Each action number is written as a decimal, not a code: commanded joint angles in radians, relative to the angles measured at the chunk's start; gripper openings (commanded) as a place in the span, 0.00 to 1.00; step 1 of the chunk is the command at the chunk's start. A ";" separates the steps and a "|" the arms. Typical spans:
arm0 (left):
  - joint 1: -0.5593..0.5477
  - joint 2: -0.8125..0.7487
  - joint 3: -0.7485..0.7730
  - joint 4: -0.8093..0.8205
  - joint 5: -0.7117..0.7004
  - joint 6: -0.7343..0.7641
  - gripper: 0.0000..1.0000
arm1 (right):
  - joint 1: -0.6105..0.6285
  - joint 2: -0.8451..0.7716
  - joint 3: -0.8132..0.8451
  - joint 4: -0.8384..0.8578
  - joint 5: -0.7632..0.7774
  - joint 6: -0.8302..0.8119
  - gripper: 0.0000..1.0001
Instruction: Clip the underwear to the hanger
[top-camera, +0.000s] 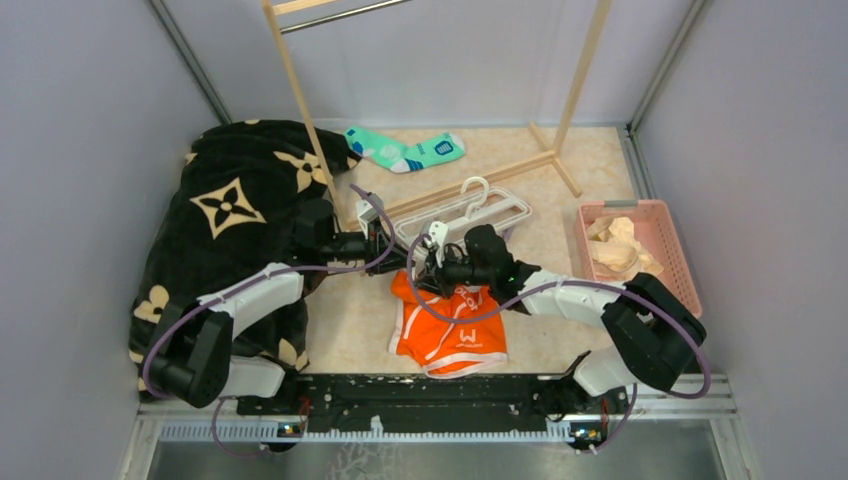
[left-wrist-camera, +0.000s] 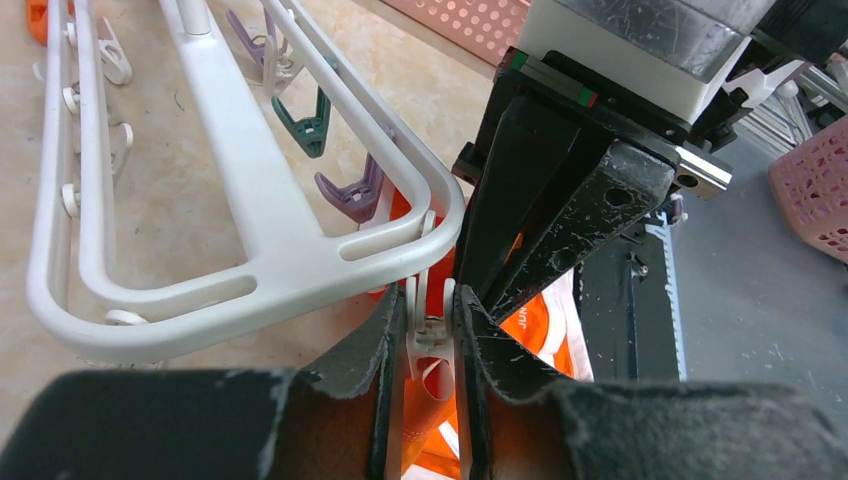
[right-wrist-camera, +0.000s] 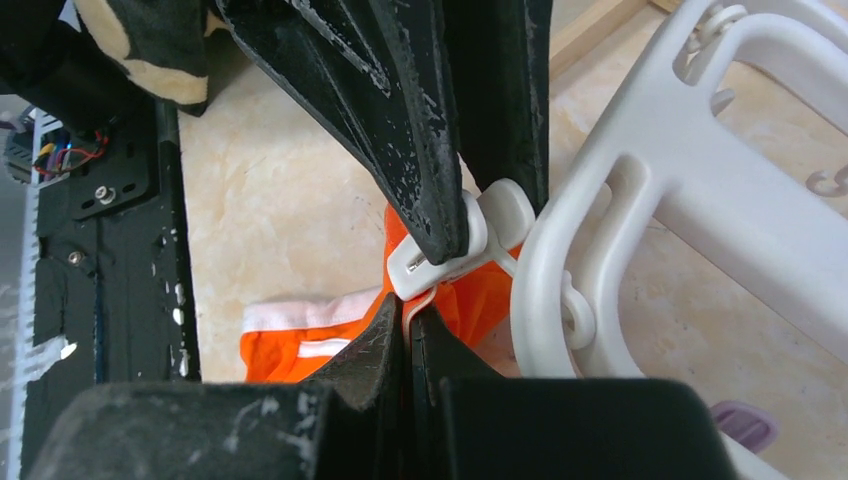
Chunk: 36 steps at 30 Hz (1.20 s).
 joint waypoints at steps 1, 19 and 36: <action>-0.006 -0.007 0.019 0.019 0.021 0.015 0.00 | -0.006 0.015 0.060 0.025 -0.138 -0.012 0.00; -0.005 -0.015 0.026 -0.017 0.014 0.041 0.00 | -0.008 -0.043 0.032 -0.070 -0.118 -0.059 0.00; -0.005 -0.028 0.030 -0.050 0.005 0.066 0.00 | -0.031 -0.109 0.013 -0.175 -0.118 -0.097 0.00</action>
